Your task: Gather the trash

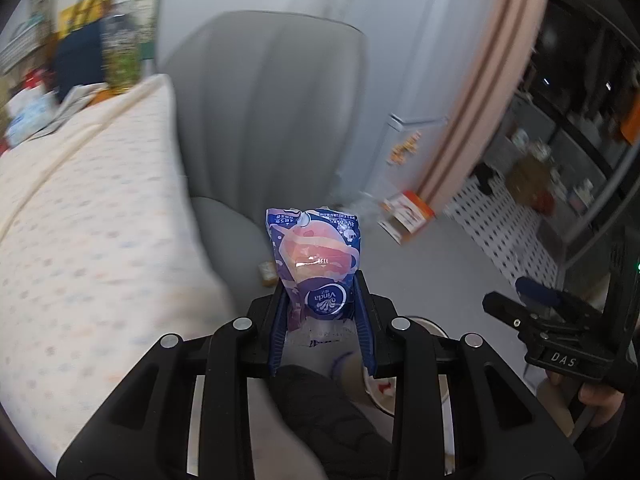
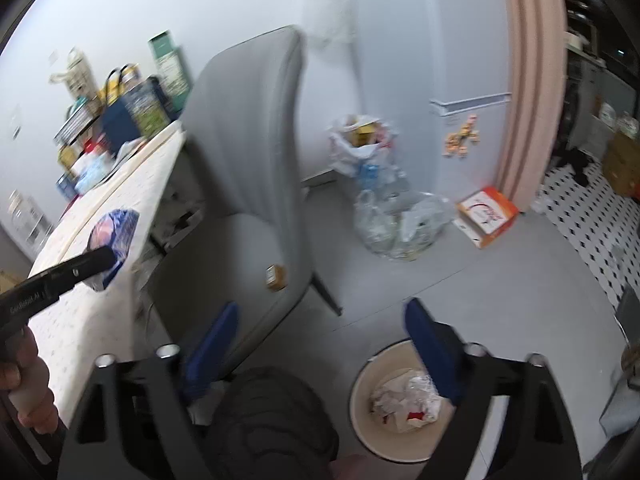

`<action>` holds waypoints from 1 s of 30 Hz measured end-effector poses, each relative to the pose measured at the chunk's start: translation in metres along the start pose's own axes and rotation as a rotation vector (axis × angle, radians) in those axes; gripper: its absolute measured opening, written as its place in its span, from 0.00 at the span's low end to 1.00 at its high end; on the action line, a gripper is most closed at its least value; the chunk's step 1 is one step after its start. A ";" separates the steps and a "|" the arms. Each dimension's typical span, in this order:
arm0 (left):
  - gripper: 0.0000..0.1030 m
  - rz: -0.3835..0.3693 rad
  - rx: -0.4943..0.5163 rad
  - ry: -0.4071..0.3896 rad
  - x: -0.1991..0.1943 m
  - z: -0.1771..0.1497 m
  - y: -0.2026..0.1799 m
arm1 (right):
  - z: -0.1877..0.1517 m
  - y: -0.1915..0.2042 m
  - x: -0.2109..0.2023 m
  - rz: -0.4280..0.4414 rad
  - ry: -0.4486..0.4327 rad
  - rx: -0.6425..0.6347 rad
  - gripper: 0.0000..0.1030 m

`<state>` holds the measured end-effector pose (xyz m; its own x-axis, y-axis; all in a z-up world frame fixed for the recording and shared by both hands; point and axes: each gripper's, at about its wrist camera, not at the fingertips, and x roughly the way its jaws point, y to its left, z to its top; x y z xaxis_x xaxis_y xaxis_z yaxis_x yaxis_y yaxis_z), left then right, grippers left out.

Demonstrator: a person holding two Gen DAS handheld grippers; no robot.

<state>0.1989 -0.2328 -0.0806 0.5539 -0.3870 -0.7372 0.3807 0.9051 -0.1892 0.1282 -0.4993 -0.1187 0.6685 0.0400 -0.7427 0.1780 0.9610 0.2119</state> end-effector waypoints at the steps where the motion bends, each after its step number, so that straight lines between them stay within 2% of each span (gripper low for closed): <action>1: 0.29 -0.013 0.018 0.016 0.008 0.000 -0.012 | -0.002 -0.009 -0.001 -0.009 0.002 0.015 0.86; 11: 0.30 -0.153 0.168 0.162 0.071 -0.012 -0.118 | -0.026 -0.114 -0.015 -0.115 0.010 0.186 0.88; 14: 0.34 -0.212 0.201 0.199 0.083 -0.018 -0.145 | -0.033 -0.139 -0.022 -0.139 0.000 0.226 0.88; 16: 0.41 -0.243 0.215 0.216 0.089 -0.022 -0.157 | -0.037 -0.151 -0.024 -0.148 -0.001 0.248 0.88; 19: 0.68 -0.260 0.228 0.223 0.091 -0.027 -0.164 | -0.041 -0.160 -0.025 -0.152 -0.002 0.266 0.88; 21: 0.76 -0.252 0.216 0.211 0.089 -0.027 -0.163 | -0.043 -0.163 -0.024 -0.150 -0.001 0.269 0.88; 28: 0.90 -0.204 0.187 0.160 0.076 -0.022 -0.152 | -0.042 -0.148 -0.024 -0.137 -0.007 0.243 0.90; 30: 0.91 -0.193 0.176 0.142 0.069 -0.019 -0.145 | -0.039 -0.141 -0.027 -0.136 -0.010 0.226 0.91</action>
<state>0.1680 -0.3871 -0.1162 0.3540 -0.5096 -0.7842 0.5983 0.7679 -0.2289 0.0574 -0.6253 -0.1533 0.6347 -0.0892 -0.7676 0.4226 0.8717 0.2481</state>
